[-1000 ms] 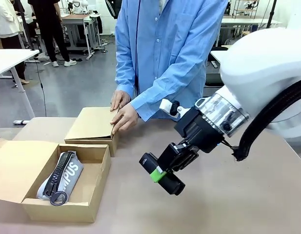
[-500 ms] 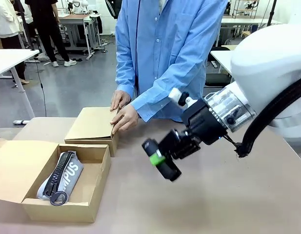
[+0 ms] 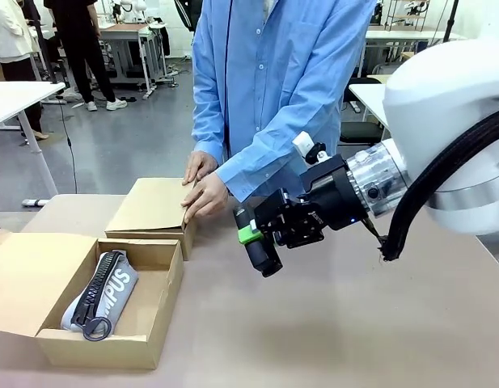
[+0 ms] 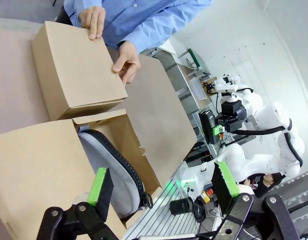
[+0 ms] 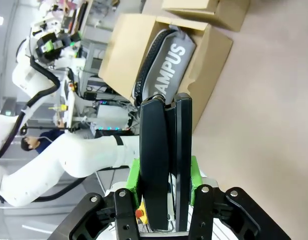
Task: Place items inside the box.
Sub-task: Pick up a Pencil pouch or Stapler and place it inside the Mailer Box closest to the robot.
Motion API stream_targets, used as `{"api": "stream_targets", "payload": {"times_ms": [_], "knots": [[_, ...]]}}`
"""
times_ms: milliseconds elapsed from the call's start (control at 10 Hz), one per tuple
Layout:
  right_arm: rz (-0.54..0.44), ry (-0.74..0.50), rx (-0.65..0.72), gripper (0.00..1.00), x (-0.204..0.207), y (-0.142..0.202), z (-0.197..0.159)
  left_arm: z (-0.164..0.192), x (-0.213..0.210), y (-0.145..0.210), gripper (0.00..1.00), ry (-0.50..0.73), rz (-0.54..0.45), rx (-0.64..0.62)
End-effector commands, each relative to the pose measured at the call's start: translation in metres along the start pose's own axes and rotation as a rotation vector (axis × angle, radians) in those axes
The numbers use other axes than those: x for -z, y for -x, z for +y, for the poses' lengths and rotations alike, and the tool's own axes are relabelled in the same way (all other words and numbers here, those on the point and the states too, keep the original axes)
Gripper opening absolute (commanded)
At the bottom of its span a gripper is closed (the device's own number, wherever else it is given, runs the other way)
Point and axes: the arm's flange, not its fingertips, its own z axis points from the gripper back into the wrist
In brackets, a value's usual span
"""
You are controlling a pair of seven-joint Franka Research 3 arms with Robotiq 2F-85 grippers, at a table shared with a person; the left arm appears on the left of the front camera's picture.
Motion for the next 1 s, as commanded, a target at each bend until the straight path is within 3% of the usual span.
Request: {"api": "stream_targets", "payload": {"times_ms": [0, 900], "knots": [[-0.012, 0.011, -0.003, 0.42, 0.0046, -0.0003, 0.0000, -0.0006, 0.0008, 0.0004, 1.00, 0.018, -0.020, 0.020], [-0.036, 0.033, 0.036, 0.42, 0.0062, -0.0027, -0.0046, -0.0006, 0.0008, 0.0004, 1.00, 0.018, -0.020, 0.020]]}}
